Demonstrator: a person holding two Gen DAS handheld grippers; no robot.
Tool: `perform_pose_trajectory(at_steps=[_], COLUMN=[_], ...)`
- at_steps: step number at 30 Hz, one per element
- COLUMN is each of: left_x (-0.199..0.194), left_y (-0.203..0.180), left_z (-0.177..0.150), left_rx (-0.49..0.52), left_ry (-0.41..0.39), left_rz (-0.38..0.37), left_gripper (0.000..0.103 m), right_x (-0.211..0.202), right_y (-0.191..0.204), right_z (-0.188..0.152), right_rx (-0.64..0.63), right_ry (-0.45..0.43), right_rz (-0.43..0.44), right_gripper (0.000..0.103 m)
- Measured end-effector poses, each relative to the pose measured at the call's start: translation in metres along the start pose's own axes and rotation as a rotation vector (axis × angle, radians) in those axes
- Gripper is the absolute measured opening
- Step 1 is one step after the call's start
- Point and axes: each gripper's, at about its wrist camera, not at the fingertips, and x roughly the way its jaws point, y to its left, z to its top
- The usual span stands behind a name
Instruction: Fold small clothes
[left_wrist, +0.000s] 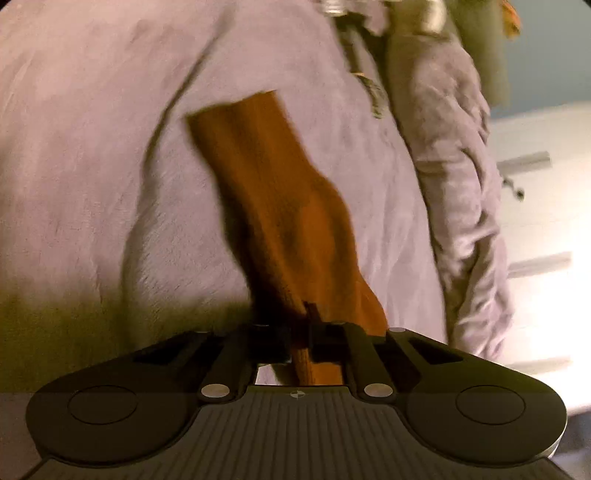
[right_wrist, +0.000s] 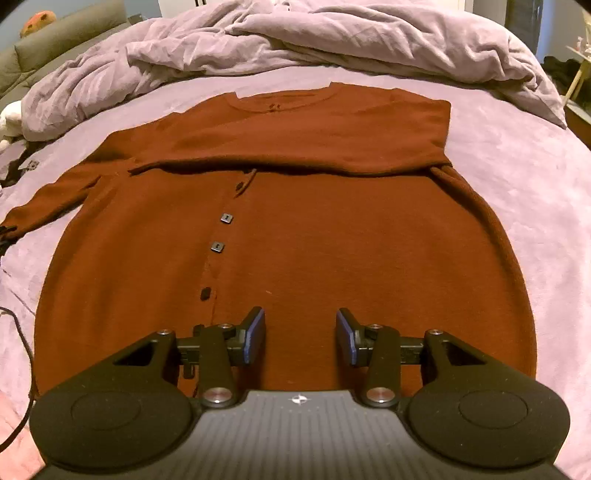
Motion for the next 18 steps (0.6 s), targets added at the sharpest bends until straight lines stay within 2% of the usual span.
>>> perform_pose_trajectory(at_steps=[2, 4, 7, 11, 14, 15, 16, 17, 18], left_x=[-0.006, -0.012, -0.026, -0.042, -0.034, -0.027, -0.02, -0.013, -0.01], left_y=[-0.022, -0.054, -0.111, -0.183, -0.212, -0.215, -0.214, -0.212, -0.207], left_z=[-0.006, -0.019, -0.056, -0.146, -0.221, -0.245, -0.267, -0.284, -0.298], left_rx=[0.125, 0.252, 0.487, 0.803, 0.979, 1.025, 1.06, 1.081, 1.089], left_ry=[-0.032, -0.055, -0.051, 0.01, 0.11, 0.148, 0.186, 0.214, 0.234], left_rz=[0.015, -0.015, -0.097, -0.257, -0.313, -0.303, -0.277, -0.254, -0.246], left_gripper=[0.008, 0.008, 0.008, 0.008, 0.01, 0.016, 0.032, 0.039, 0.041], right_x=[0.002, 0.002, 0.002, 0.002, -0.001, -0.001, -0.001, 0.0, 0.0], right_y=[-0.001, -0.003, -0.007, -0.009, -0.01, -0.01, -0.01, -0.009, -0.008], right_z=[0.0, 0.0, 0.001, 0.002, 0.002, 0.002, 0.003, 0.004, 0.007], right_rx=[0.005, 0.007, 0.022, 0.033, 0.045, 0.042, 0.036, 0.029, 0.019], right_ry=[0.003, -0.004, -0.015, -0.031, -0.044, -0.046, -0.047, -0.046, -0.046], right_rz=[-0.002, -0.005, -0.004, -0.007, 0.006, 0.009, 0.01, 0.01, 0.009], right_gripper=[0.042, 0.042, 0.042, 0.042, 0.042, 0.042, 0.042, 0.042, 0.042])
